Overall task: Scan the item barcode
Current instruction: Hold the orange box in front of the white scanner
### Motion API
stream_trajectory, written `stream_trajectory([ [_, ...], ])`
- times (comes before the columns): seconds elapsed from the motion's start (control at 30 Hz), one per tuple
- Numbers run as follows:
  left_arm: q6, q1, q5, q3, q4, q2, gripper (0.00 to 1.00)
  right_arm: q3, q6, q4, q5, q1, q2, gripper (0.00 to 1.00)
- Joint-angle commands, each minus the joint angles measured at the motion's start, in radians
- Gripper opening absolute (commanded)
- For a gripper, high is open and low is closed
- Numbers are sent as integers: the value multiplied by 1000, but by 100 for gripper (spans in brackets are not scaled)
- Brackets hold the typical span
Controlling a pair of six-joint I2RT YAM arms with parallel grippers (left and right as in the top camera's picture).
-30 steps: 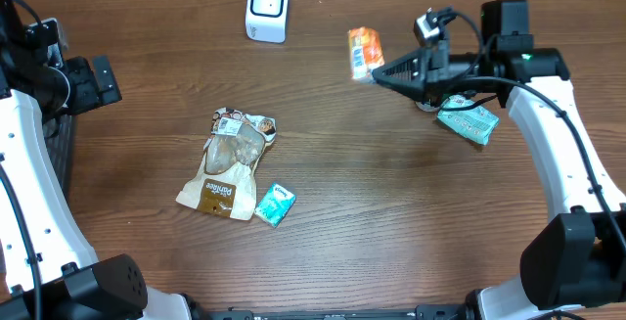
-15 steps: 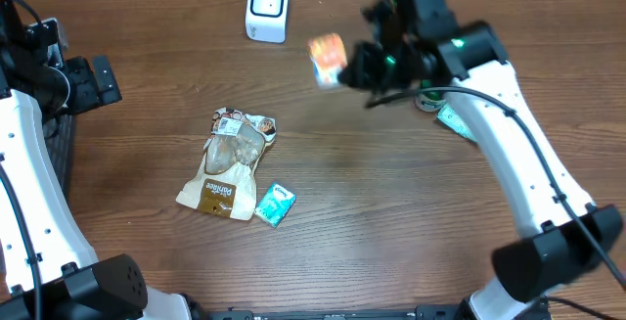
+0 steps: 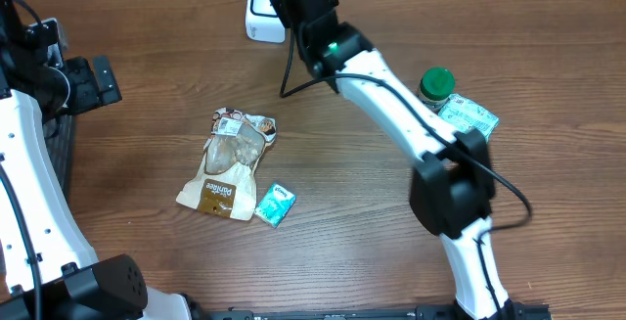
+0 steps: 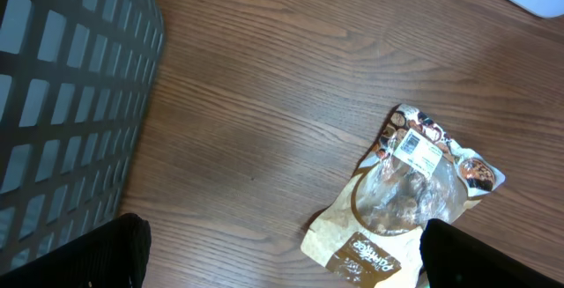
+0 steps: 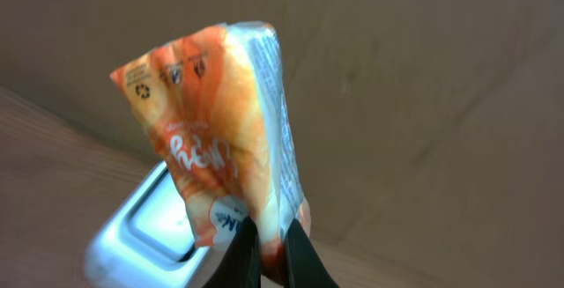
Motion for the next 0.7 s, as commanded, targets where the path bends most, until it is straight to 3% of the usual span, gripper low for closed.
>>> stream_trajectory([
  [0.0, 17, -3, 6, 11, 0, -3, 100, 9, -319, 132, 82, -10, 69, 4],
  [0.23, 17, -3, 6, 11, 0, -3, 100, 8, -529, 331, -43, -10, 205, 4],
  [0.67, 17, -3, 6, 11, 0, -3, 100, 8, -564, 327, -79, -9, 258, 4],
])
